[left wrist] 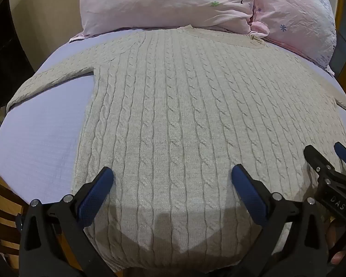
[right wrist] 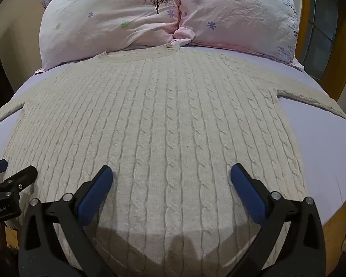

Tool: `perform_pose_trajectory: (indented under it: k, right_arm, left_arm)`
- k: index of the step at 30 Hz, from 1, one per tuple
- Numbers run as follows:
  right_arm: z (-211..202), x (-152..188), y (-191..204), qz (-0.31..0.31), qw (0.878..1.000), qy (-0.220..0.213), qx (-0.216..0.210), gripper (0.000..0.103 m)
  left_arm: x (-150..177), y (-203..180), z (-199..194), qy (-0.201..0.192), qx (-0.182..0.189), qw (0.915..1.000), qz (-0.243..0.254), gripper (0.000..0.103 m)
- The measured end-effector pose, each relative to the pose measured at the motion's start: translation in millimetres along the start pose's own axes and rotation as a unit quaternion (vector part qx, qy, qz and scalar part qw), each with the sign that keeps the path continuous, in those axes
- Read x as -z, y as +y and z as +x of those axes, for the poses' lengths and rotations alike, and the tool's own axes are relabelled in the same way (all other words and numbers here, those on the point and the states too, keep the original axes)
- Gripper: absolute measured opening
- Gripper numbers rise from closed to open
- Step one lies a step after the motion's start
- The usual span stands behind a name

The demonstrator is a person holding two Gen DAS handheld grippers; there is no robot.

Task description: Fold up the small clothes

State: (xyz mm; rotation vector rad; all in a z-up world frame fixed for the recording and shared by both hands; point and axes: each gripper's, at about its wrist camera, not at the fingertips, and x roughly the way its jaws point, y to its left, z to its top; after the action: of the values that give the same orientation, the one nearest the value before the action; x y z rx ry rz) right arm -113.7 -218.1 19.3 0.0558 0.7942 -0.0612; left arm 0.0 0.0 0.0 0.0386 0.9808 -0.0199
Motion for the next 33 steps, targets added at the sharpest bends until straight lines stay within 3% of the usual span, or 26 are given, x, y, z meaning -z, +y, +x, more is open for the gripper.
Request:
perform_pose_trajectory:
  k: [33]
  right_arm:
    - [-9.2,-1.7,-4.8,0.002,1.0,0.001,0.001,0.101]
  left_arm:
    - [0.0,0.0,0.0,0.0,0.0,1.0,0.0,0.102]
